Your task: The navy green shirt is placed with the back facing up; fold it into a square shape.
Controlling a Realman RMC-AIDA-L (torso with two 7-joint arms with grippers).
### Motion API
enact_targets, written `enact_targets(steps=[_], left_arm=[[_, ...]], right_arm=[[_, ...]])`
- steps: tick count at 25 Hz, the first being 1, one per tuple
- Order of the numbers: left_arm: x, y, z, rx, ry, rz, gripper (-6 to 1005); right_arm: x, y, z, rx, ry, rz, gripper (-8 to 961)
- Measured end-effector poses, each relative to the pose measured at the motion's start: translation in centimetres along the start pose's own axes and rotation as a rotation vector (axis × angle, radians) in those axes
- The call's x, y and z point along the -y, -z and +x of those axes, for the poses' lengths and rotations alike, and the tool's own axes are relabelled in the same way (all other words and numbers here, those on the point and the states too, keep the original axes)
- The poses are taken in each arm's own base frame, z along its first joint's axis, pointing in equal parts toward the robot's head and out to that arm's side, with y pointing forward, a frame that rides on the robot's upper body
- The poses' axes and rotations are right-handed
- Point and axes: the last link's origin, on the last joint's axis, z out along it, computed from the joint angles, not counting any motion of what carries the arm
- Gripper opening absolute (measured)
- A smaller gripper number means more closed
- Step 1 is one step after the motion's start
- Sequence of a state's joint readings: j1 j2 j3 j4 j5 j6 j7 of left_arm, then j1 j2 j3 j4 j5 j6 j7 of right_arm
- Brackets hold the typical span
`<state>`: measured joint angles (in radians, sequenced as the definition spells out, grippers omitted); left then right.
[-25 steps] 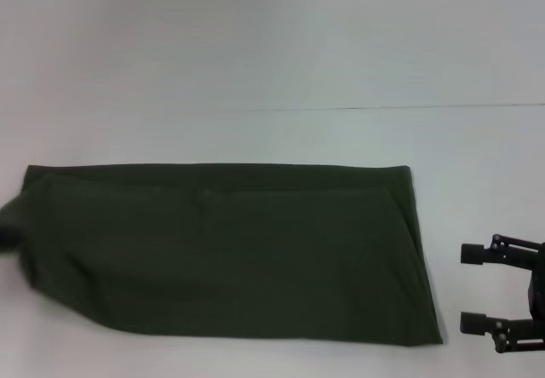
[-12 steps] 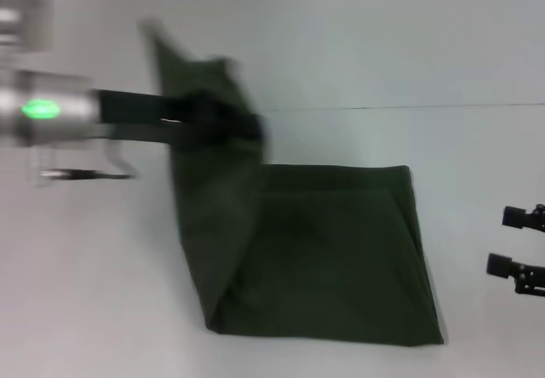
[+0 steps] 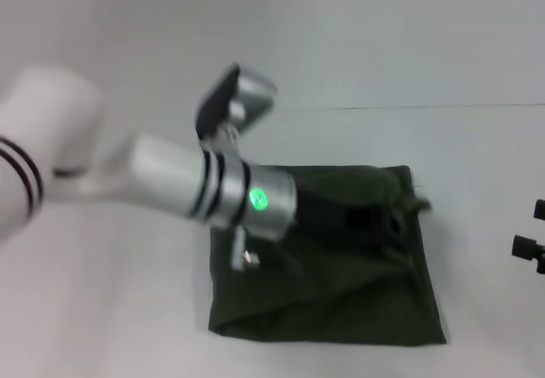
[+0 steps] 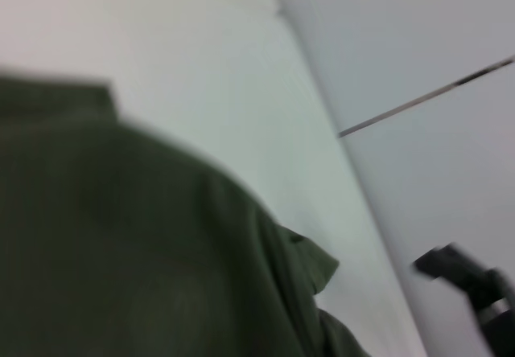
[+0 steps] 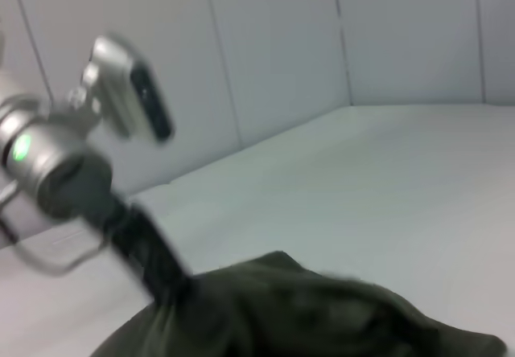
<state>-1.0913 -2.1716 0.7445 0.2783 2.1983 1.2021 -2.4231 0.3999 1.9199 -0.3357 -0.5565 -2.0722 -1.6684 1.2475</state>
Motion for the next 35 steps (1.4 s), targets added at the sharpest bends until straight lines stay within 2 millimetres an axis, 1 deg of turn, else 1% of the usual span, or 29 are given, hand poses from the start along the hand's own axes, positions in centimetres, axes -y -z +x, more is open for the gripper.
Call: enact_targets(steps=[2,3,6,9,12,14,15,19,22,23,25,26,28,29,30,32,33,35], left_arm=[[0.3,-1.0,-1.1,0.007,0.052,-0.012,104],[0.2,-1.1,-1.2,0.002,0.069,-0.028,110],[-0.9,-0.5,-1.0,-0.031,0.095,-0.145,128],[-2.1,1.8,0.0,-0.106,0.107,-0.297,146],[-2.6,4.9,0.9,-0.226,0.065,-0.423,282],[-1.9,6.5,1.0,-0.311,0.021,-0.439,373],[-1.0,7.0,0.9,-0.361,-0.01,-0.419,409],[2.2,7.7,0.0,-0.482,-0.163,-0.265,550],[3.9,8.1,-0.7,-0.545,-0.325,-0.154,677],[4.7,8.2,-0.9,-0.569,-0.394,-0.095,722],[5.8,8.3,-1.3,-0.59,-0.474,-0.019,813],[6.3,8.3,-1.5,-0.601,-0.52,0.019,829],[6.8,8.3,-2.0,-0.618,-0.584,0.054,860],[6.8,8.3,-2.0,-0.618,-0.584,0.054,875],[7.0,8.3,-2.5,-0.632,-0.63,0.066,891],[6.8,8.3,-2.7,-0.637,-0.668,0.062,922],[6.6,8.4,-2.9,-0.642,-0.708,0.055,938],[6.4,8.7,-3.2,-0.654,-0.775,0.045,937]], right_arm=[[0.2,0.0,-0.1,-0.003,-0.002,0.008,910],[0.3,0.0,-0.2,-0.003,-0.002,0.011,910],[0.5,-0.1,-0.3,-0.006,-0.001,0.02,910],[0.7,-0.2,-0.4,-0.001,-0.009,0.028,909],[1.2,-0.2,-0.8,0.019,-0.033,0.056,909],[1.5,-0.4,-1.1,0.041,-0.054,0.081,909],[1.7,-0.6,-1.3,0.054,-0.066,0.094,909],[3.0,-1.2,-2.6,0.126,-0.127,0.164,909],[3.9,-1.7,-3.9,0.2,-0.167,0.211,909],[4.2,-1.9,-4.3,0.217,-0.174,0.218,909],[4.4,-2.6,-4.9,0.23,-0.178,0.223,909],[4.4,-3.1,-5.1,0.229,-0.175,0.22,909],[4.4,-3.9,-5.3,0.224,-0.168,0.217,909],[4.3,-4.3,-5.3,0.221,-0.164,0.215,910],[4.2,-4.6,-5.3,0.22,-0.16,0.215,910],[4.0,-5.1,-5.4,0.22,-0.149,0.206,911],[3.7,-5.5,-5.5,0.217,-0.137,0.186,912],[2.5,-6.3,-5.6,0.191,-0.087,0.101,913]])
